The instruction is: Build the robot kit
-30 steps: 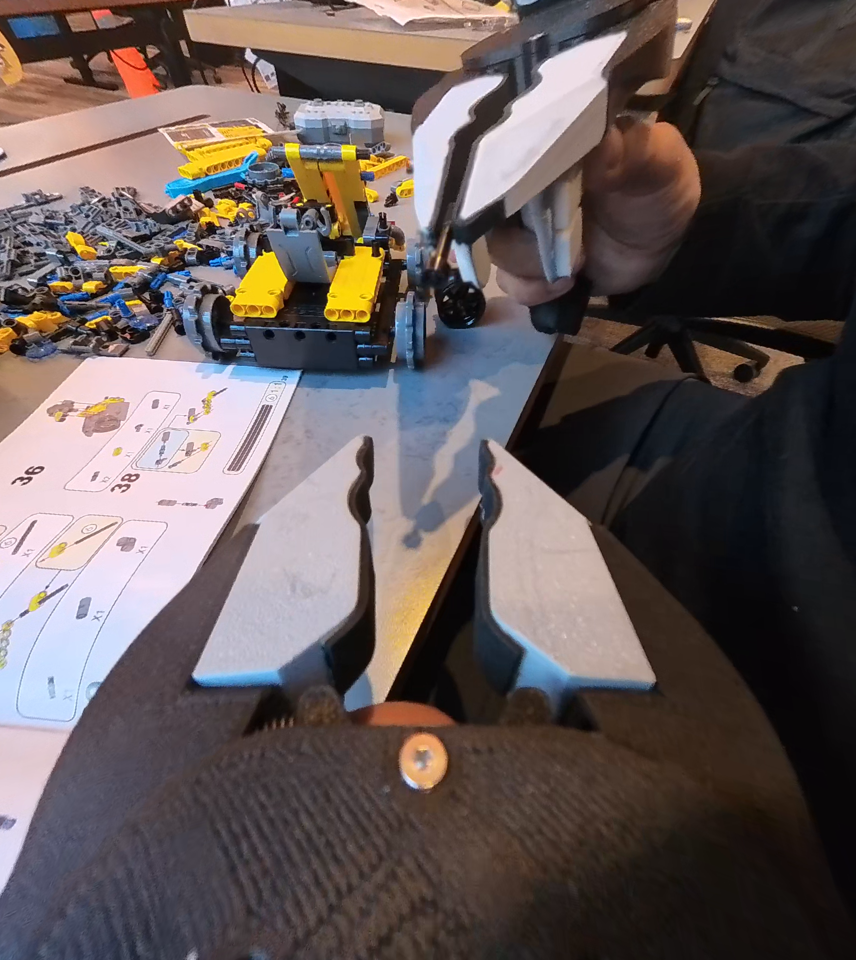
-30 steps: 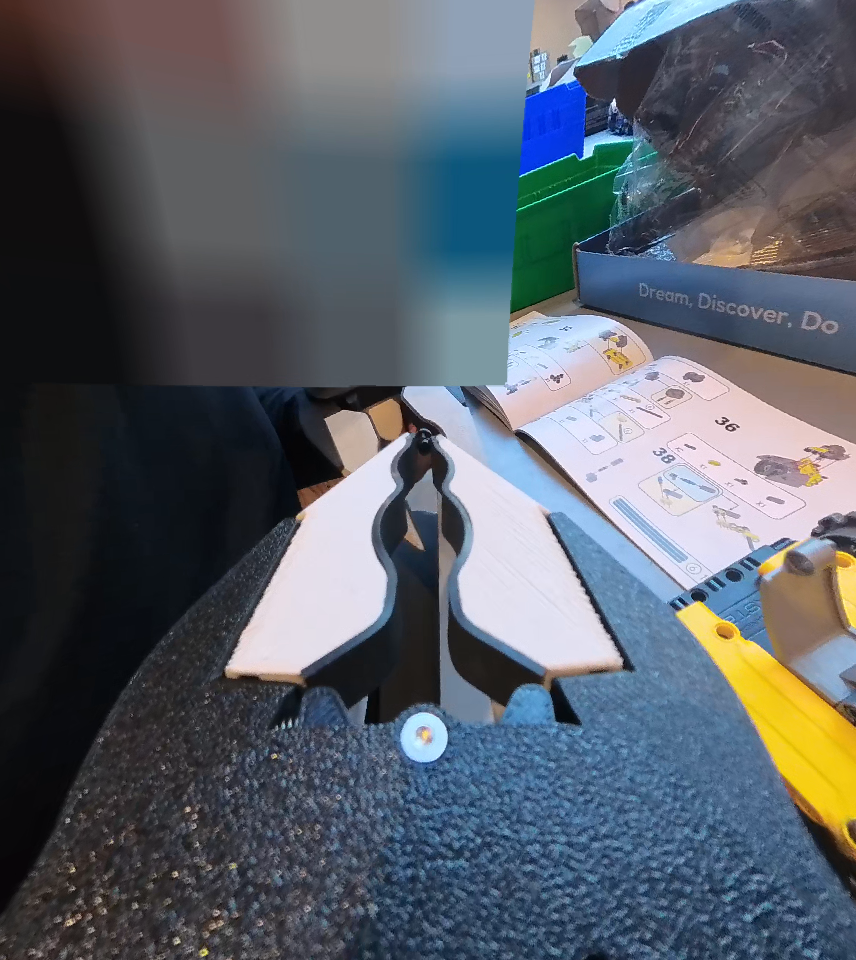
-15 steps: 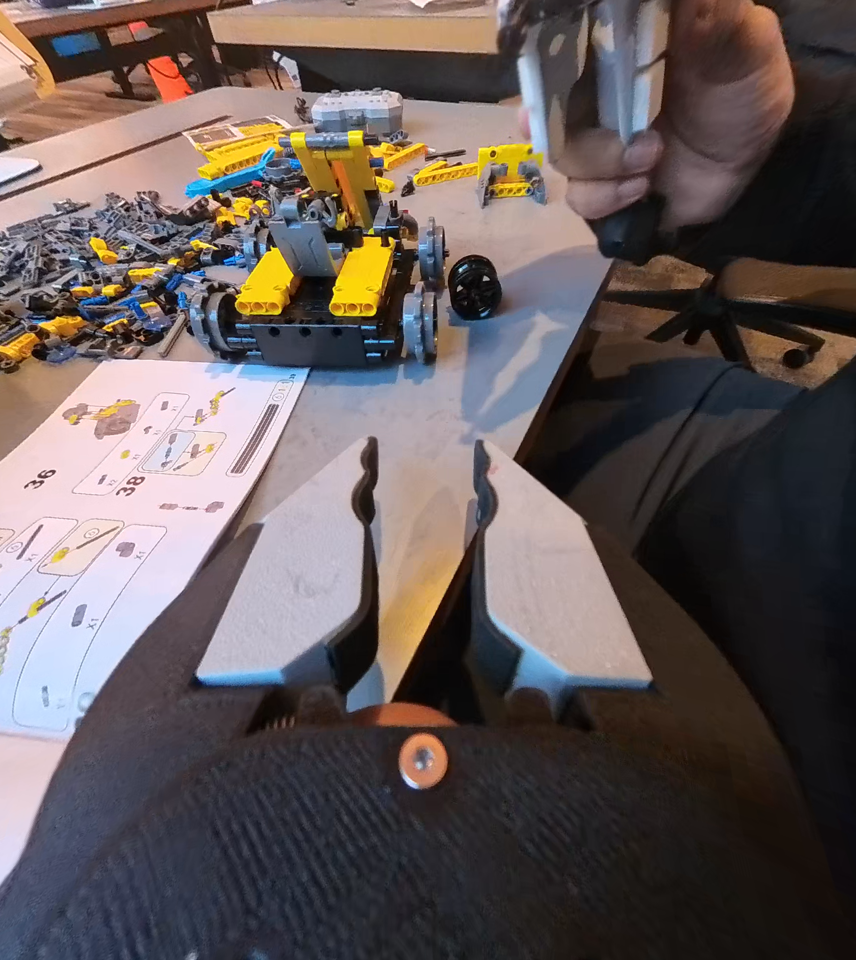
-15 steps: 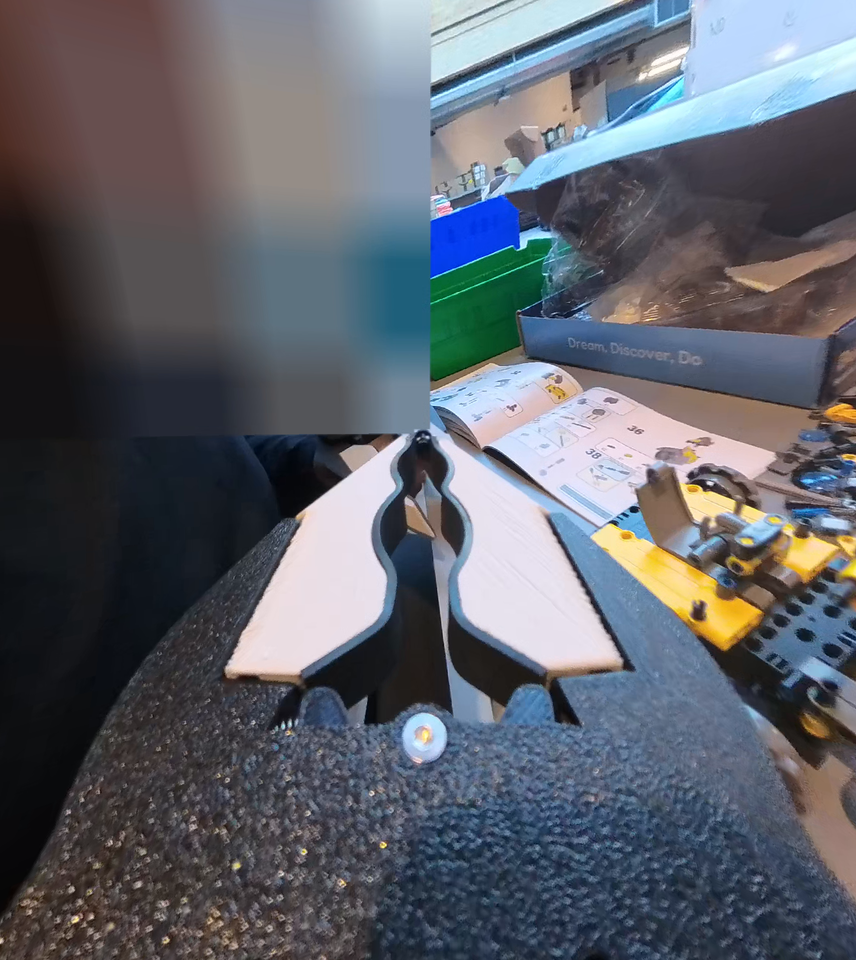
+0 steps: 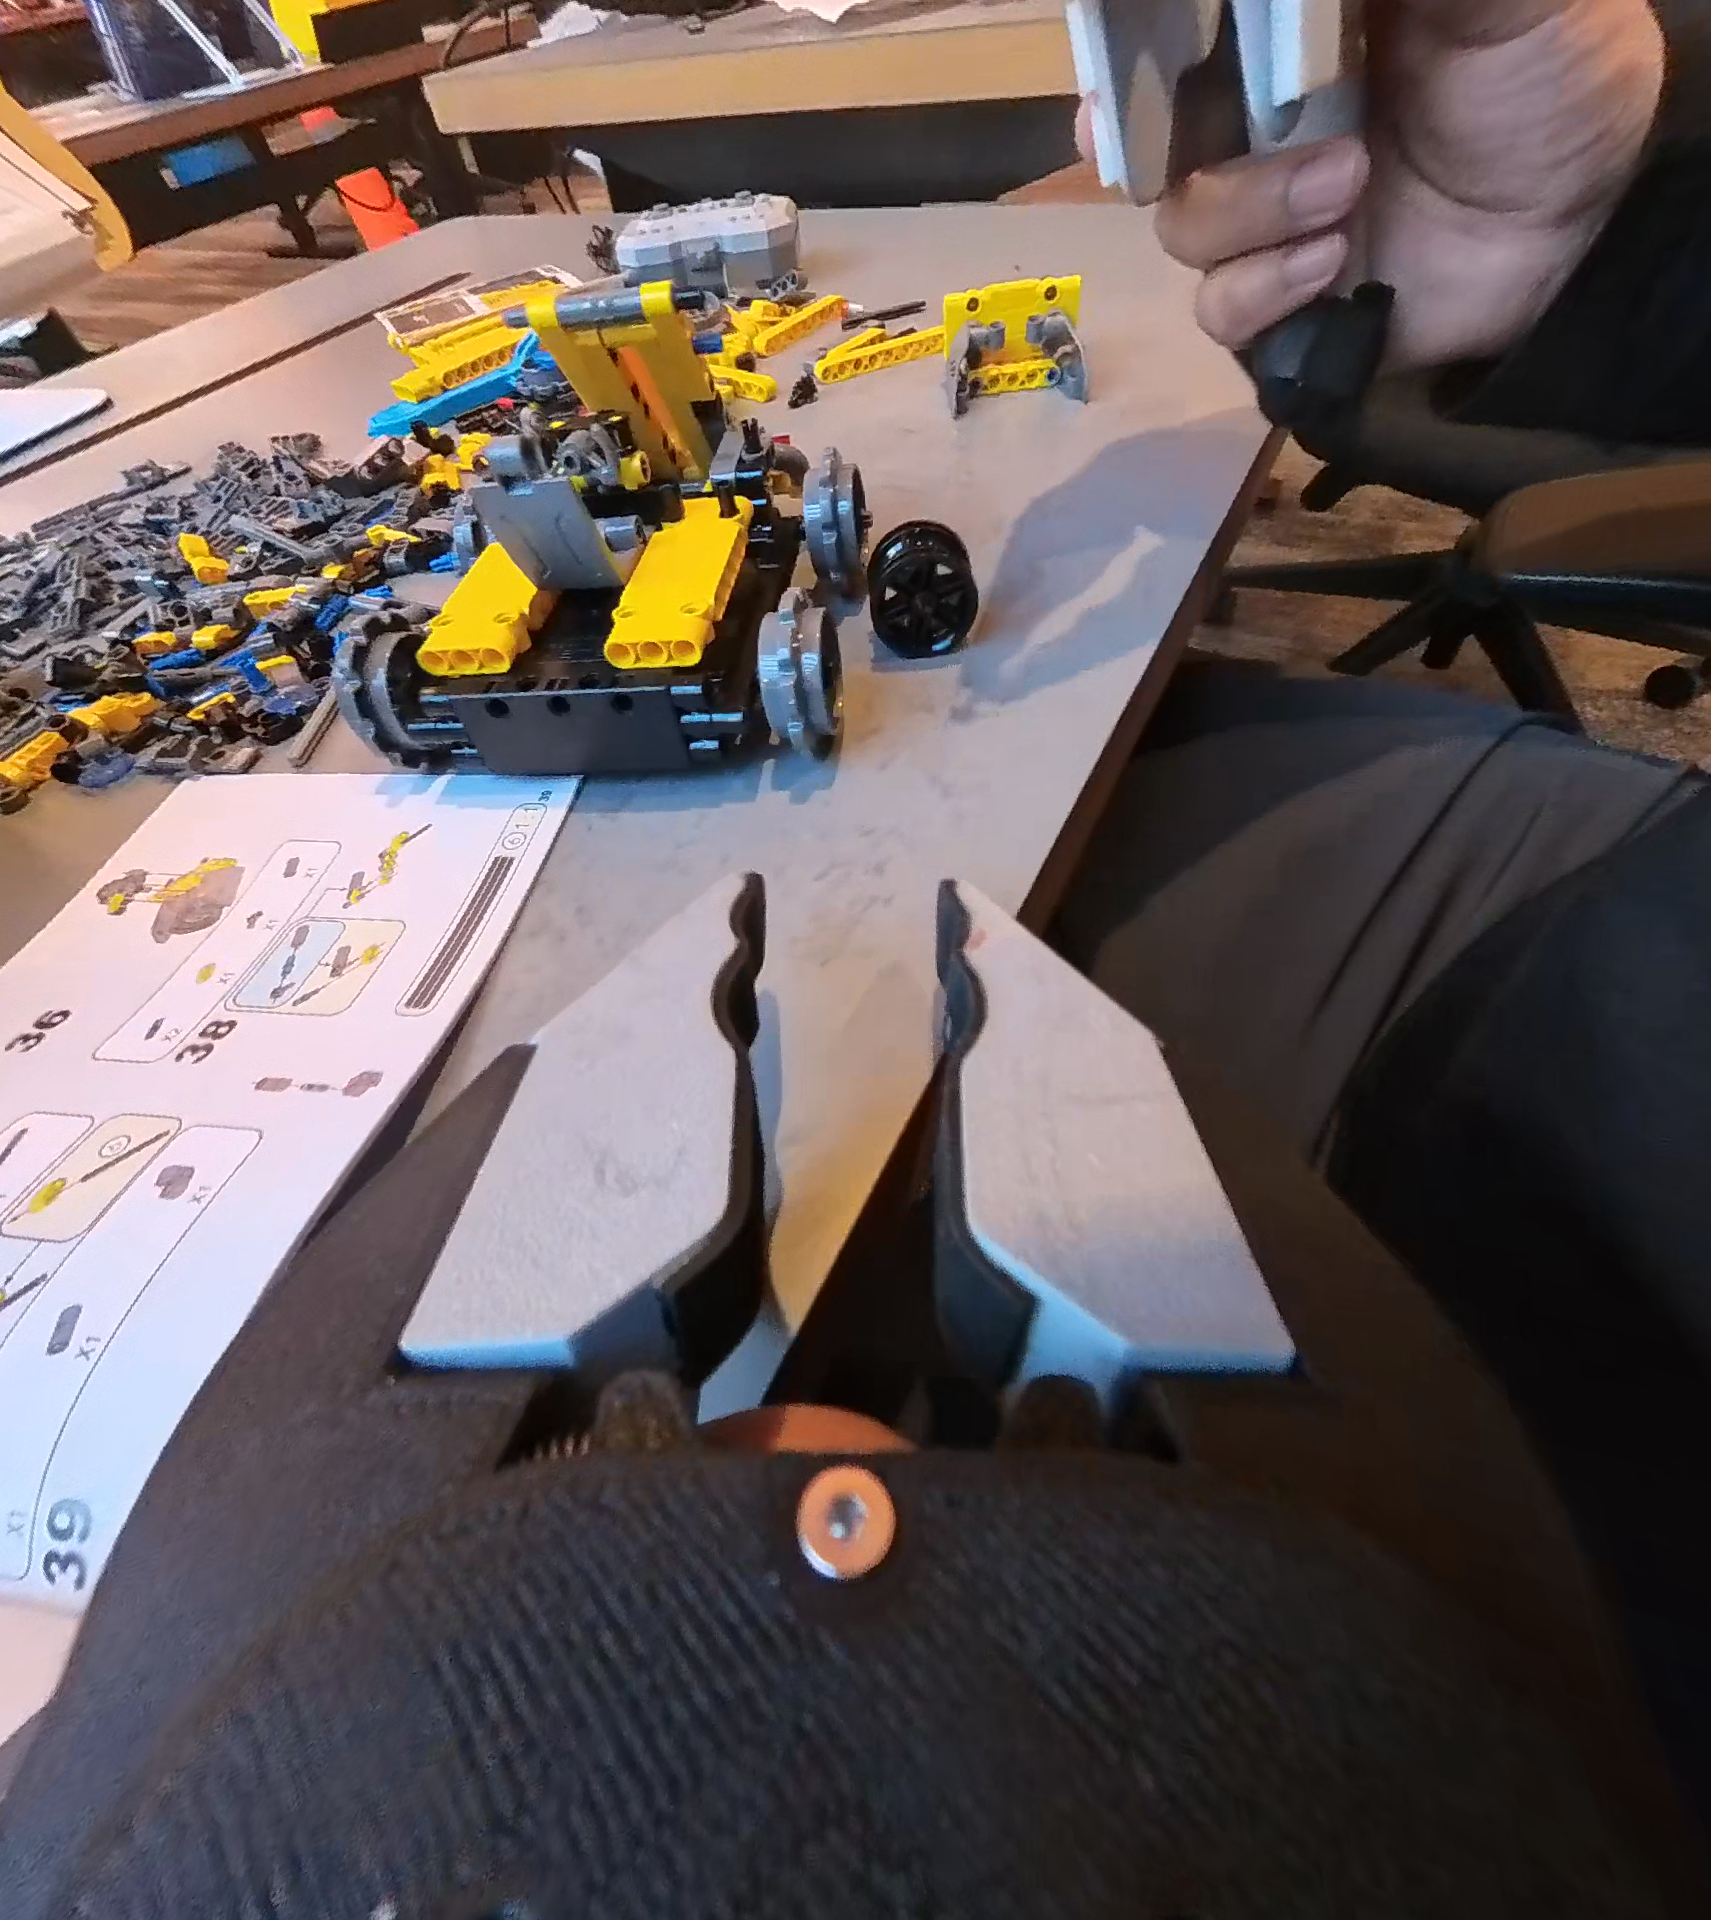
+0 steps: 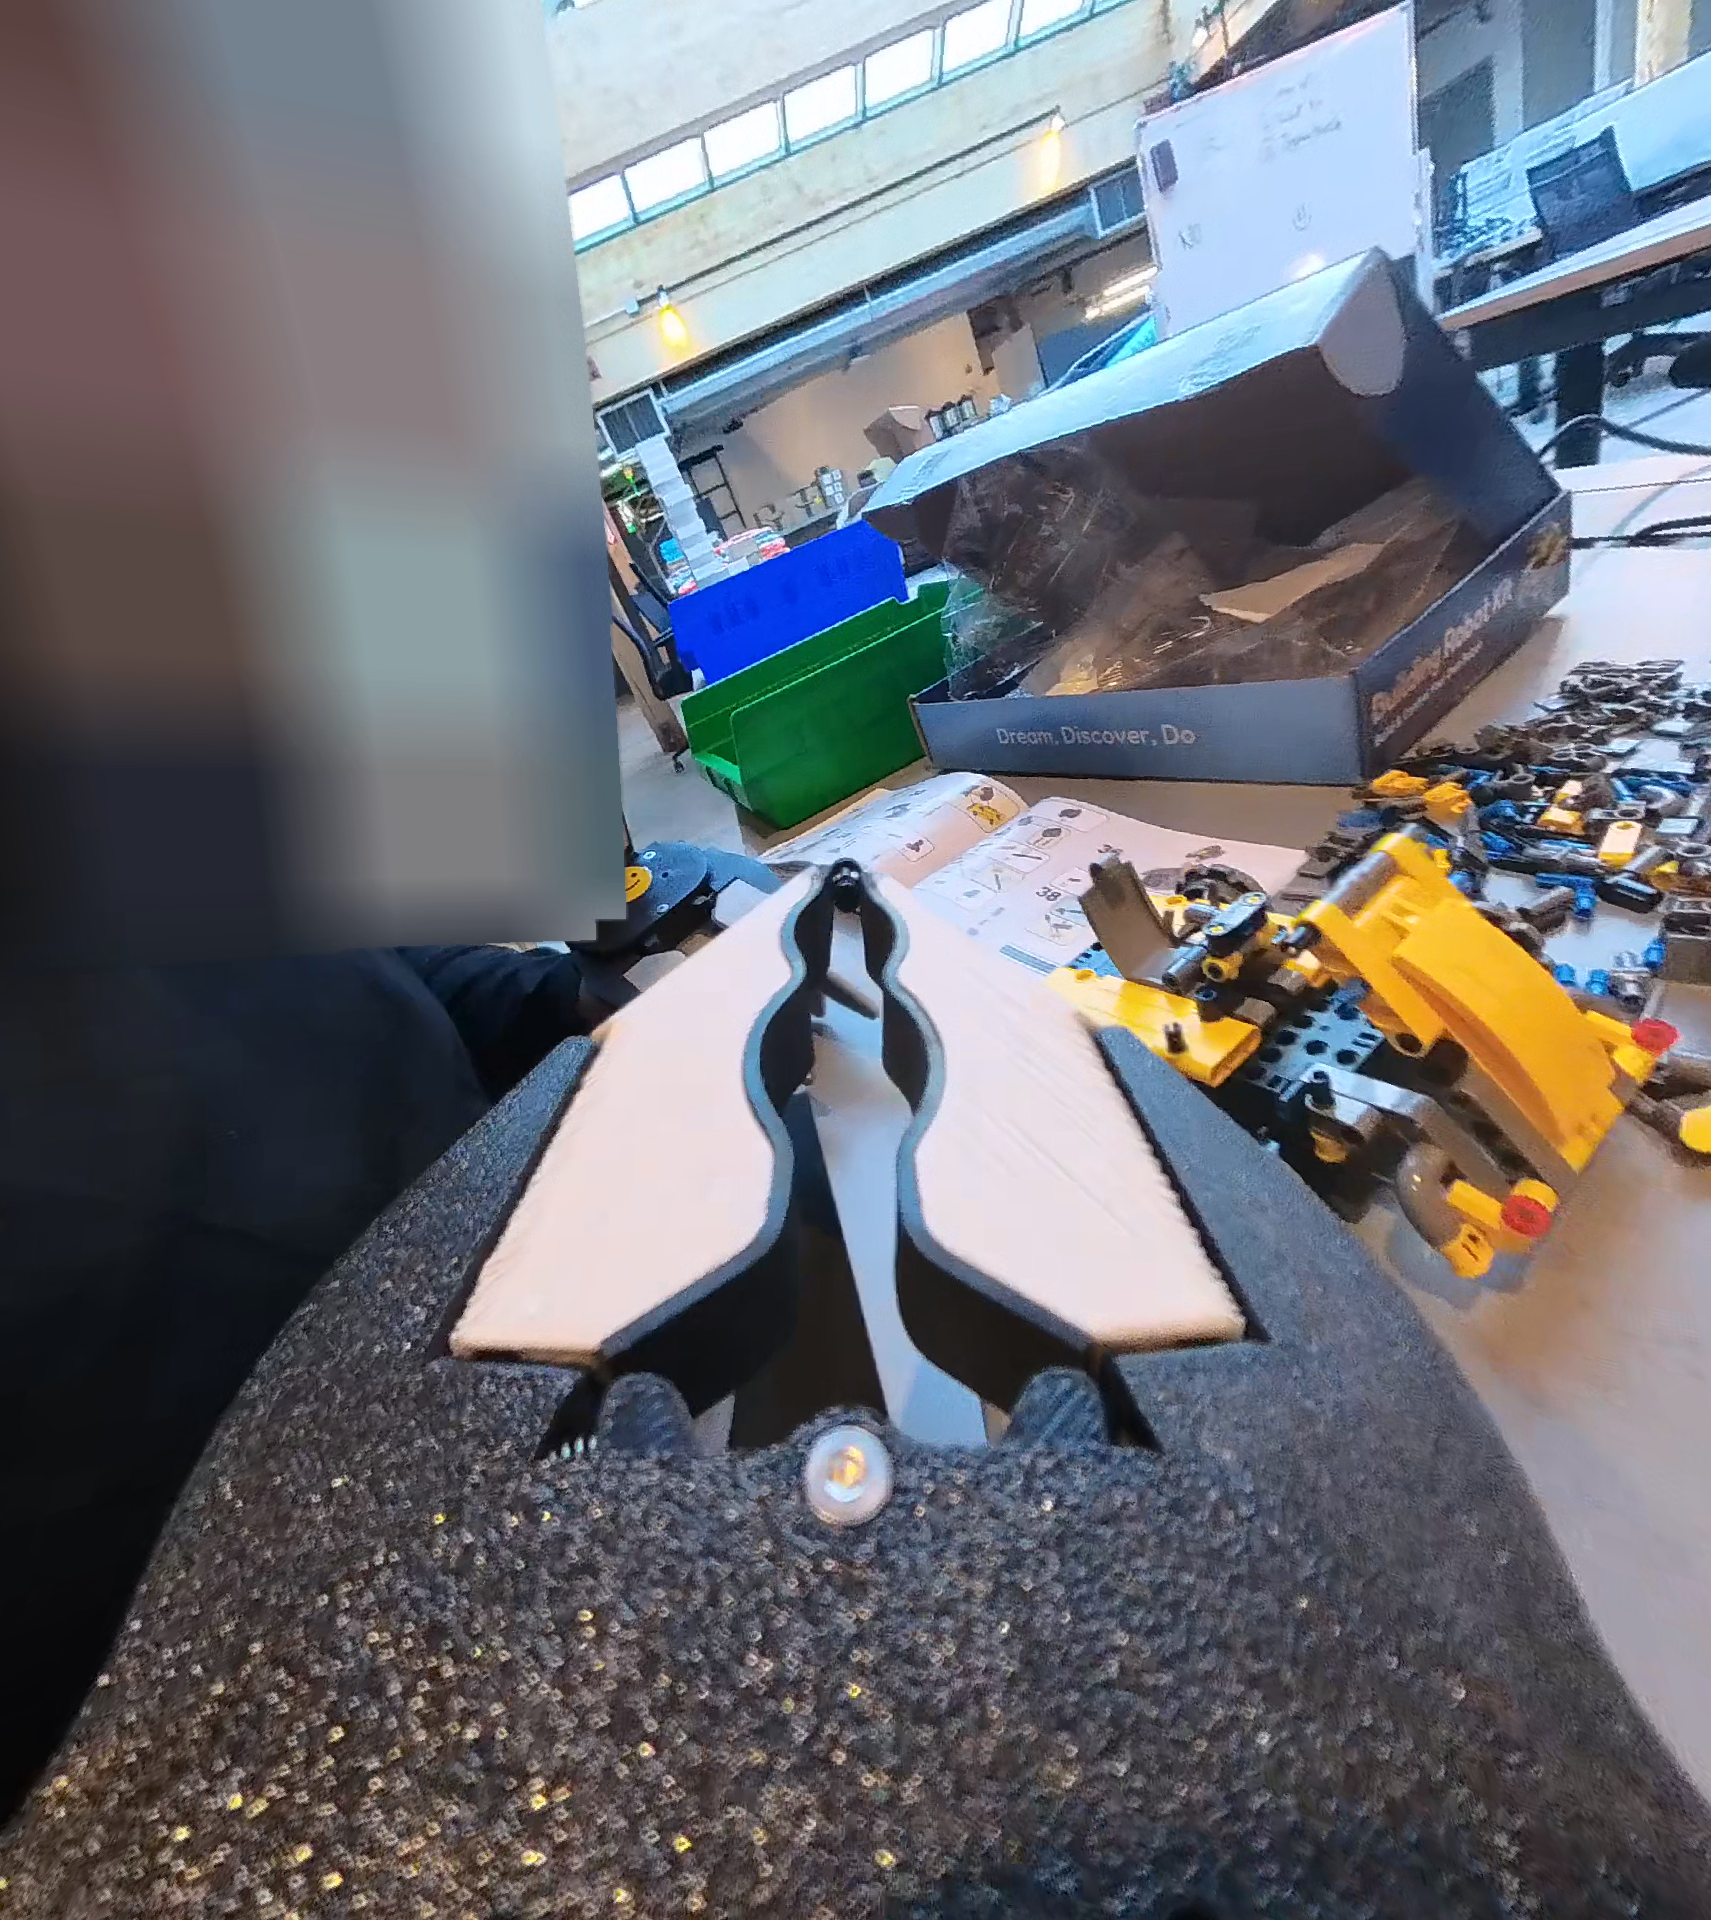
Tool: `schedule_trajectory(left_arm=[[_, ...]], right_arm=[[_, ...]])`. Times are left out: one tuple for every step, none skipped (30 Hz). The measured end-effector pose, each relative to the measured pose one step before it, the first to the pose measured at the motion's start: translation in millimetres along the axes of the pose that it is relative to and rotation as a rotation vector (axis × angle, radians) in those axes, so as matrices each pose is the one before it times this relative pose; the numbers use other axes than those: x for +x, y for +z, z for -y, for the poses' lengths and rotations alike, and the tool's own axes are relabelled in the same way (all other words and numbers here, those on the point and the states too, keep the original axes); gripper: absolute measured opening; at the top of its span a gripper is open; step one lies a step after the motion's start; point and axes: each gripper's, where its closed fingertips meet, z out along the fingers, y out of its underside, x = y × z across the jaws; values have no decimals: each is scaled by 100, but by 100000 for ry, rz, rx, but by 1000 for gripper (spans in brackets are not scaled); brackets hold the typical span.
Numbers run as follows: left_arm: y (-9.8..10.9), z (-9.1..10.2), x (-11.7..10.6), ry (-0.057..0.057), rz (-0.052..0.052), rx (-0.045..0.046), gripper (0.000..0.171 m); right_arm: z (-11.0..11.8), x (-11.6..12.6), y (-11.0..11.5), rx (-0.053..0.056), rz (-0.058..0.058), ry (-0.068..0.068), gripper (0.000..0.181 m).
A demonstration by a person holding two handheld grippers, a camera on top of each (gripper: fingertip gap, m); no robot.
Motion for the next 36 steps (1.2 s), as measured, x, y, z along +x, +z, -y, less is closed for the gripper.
schedule_trajectory(left_arm=[[98,1,144,602,-216,-87,32],[107,39,159,417,-374,130,32],[119,36,134,101,-300,14,32],[142,42,101,-179,-230,-151,31],[145,31,107,-307,-199,-168,31],[141,41,110,-442,-282,-48,31],[122,33,158,-478,-557,28,32],[121,41,159,-231,-559,281,33],[65,63,94,195,-58,534,33],[45,28,36,254,168,218,33],[23,21,63,64,-129,161,33],[27,72,65,-236,-400,551,33],[23,69,58,-445,-434,651,33],[17,60,49,-365,-431,491,33],[1,25,26,-171,-271,321,33],[-2,10,27,55,-185,185,33],[-7,15,23,284,-181,227,33],[-17,5,41,344,-165,244,33],[-17,-6,24,296,-169,166,33],[-30,3,19,227,-158,189,33],[-27,9,35,182,-246,235,33],[-42,0,26,157,-293,207,33],[-36,-5,26,107,-280,158,33],[-45,-4,20,59,-293,106,33],[-40,-9,19,73,-304,47,33],[-37,-3,16,84,-289,95,33],[-33,5,25,3,-314,149,33],[-36,2,20,-86,-324,49,33],[-33,-7,14,-75,-277,56,33],[-38,-1,18,3,-330,116,33],[-45,1,6,30,-259,65,33],[-51,-7,-4,25,-227,105,33],[-58,-5,-4,-13,-189,137,33],[-56,-14,-36,-145,-7,-25,33],[-59,-24,-54,-286,233,-193,33],[-57,-28,-99,-488,477,-306,33]], right_arm=[[67,157,-344,104,-550,35,5],[74,138,-313,187,-554,-115,5],[57,107,-279,356,-393,-233,5],[3,75,-198,367,-138,-126,5],[-86,42,-134,279,40,141,5],[-182,2,-89,169,287,220,5],[-289,-1,-30,-188,250,137,5],[-377,62,-26,-611,-79,97,5],[-387,78,-22,-692,-142,84,5],[-284,81,-33,-251,-115,175,5],[-155,66,-46,506,-18,447,5],[-25,12,-60,1035,364,710,5],[-3,-5,-41,983,442,701,5],[-42,65,-29,648,39,506,5],[-72,89,0,332,-97,347,5],[-126,91,28,41,-45,302,5],[-135,95,61,-149,-77,327,5],[-134,106,83,-179,-11,295,5],[-127,107,87,-272,-42,307,5],[-122,125,95,-298,-88,408,5],[-52,89,86,-87,44,459,5],[-11,71,77,67,81,461,5],[-1,69,68,20,39,374,5],[-22,91,64,-149,-60,344,5],[-47,111,69,-288,-130,417,5],[-76,100,76,-359,-50,520,5],[-85,98,82,-387,0,595,5],[-81,85,77,-308,-32,582,5],[-33,50,83,-147,121,516,5],[-20,-11,102,-65,436,494,5],[-24,-10,91,-121,458,539,5],[-38,24,98,-214,225,512,4],[-42,8,83,-314,198,403,4],[-45,8,68,-444,137,317,4],[-40,20,51,-457,-114,165,4],[-22,25,26,-246,-263,-7,4]])
